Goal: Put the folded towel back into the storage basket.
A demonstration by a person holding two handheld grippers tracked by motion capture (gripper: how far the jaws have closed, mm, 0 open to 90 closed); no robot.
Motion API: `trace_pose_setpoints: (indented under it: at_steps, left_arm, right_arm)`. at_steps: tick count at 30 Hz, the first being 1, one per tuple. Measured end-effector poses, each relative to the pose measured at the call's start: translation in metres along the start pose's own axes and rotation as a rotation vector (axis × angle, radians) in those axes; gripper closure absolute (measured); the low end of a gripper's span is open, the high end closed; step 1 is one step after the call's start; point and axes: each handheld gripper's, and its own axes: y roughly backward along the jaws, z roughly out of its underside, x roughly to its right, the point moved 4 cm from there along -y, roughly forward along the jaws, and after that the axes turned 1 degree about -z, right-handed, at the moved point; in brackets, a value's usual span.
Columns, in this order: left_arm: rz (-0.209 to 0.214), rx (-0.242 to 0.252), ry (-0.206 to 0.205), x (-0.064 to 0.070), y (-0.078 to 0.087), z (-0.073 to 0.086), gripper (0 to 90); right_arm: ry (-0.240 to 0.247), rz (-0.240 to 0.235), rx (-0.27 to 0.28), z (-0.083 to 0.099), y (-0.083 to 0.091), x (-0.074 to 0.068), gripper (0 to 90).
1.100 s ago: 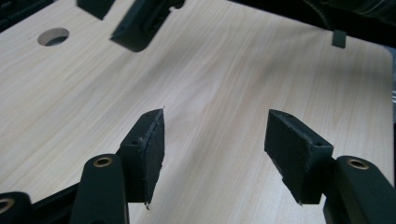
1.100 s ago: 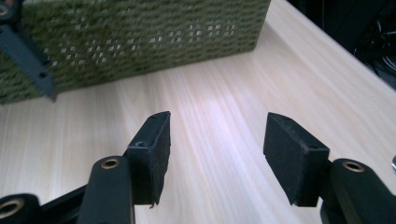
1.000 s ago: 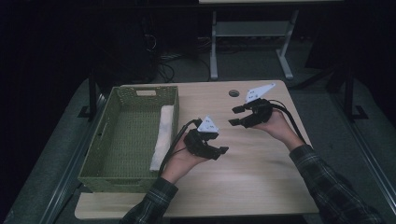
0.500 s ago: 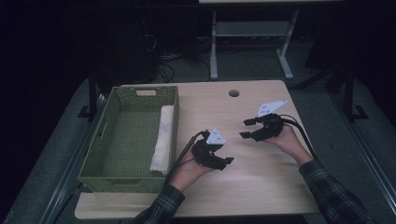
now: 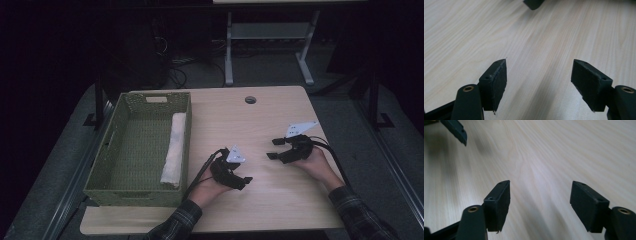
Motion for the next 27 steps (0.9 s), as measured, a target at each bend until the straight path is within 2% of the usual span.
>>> trace_pose_setpoints:
  at_steps: [5,8,11,16,17,27]
  left_arm:
    - [-0.005,-0.022,-0.007,-0.001,-0.008,0.008,26.0]
    - [-0.012,-0.036,-0.022,0.001,-0.013,0.011,24.0]
    - [-0.030,-0.057,-0.048,0.001,-0.018,0.015,22.7]
    - [-0.018,-0.027,-0.032,-0.004,-0.019,0.018,19.3]
    - [-0.015,-0.003,-0.034,-0.005,-0.019,0.020,18.2]
    - [-0.022,-0.006,-0.025,-0.006,-0.019,0.021,15.9]
  right_arm:
    - [-0.027,0.022,-0.025,0.021,0.001,-0.002,25.7]
    - [-0.026,0.058,-0.047,0.033,0.001,-0.002,19.7]
    - [-0.028,0.084,-0.047,0.036,0.004,-0.004,19.0]
    - [-0.052,0.103,-0.050,0.038,0.006,-0.003,16.6]
    - [-0.051,0.104,-0.051,0.038,0.006,-0.003,16.1]
    - [-0.054,0.107,-0.058,0.038,0.005,-0.003,12.9]
